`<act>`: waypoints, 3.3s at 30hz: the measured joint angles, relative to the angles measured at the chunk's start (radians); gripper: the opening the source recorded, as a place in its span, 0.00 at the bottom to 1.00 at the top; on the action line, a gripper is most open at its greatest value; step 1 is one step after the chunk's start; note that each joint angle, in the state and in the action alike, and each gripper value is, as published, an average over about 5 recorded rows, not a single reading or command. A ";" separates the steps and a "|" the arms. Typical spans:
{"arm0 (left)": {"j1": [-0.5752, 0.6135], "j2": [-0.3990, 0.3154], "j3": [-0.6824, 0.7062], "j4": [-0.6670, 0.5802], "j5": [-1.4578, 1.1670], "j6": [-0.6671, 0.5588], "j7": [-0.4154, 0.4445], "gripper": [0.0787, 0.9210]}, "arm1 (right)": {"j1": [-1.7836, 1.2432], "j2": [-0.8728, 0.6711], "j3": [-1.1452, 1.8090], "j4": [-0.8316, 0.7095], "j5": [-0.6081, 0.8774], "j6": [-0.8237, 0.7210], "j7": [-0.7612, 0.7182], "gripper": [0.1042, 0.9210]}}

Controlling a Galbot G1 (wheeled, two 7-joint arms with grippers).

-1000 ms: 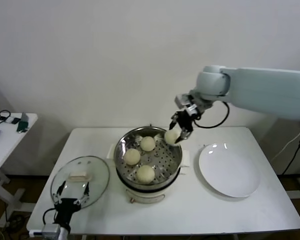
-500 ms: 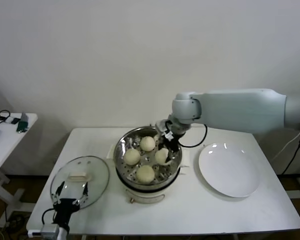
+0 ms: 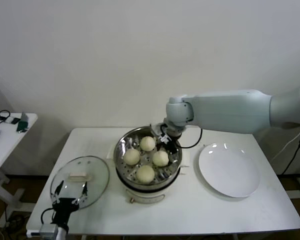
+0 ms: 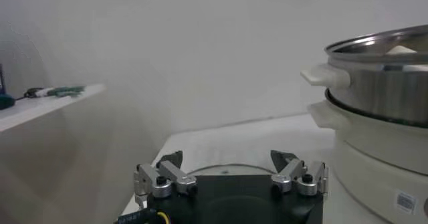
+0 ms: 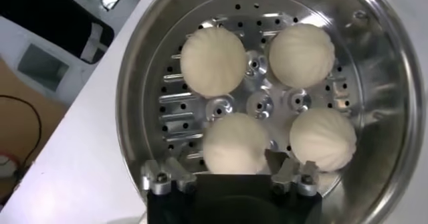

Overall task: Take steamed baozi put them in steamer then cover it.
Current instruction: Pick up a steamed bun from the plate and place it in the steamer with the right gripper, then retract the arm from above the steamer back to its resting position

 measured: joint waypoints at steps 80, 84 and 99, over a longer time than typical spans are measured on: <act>-0.130 0.160 0.070 0.313 1.206 -0.065 -0.471 0.88 | -2.377 -0.033 2.255 0.224 -0.134 0.544 0.805 0.88; -0.158 0.153 0.075 0.362 1.258 -0.061 -0.484 0.88 | -2.389 -0.013 2.255 0.228 -0.144 0.547 0.809 0.88; -0.256 0.157 0.086 0.494 1.341 -0.066 -0.500 0.88 | -2.419 0.037 2.265 0.239 -0.167 0.560 0.816 0.88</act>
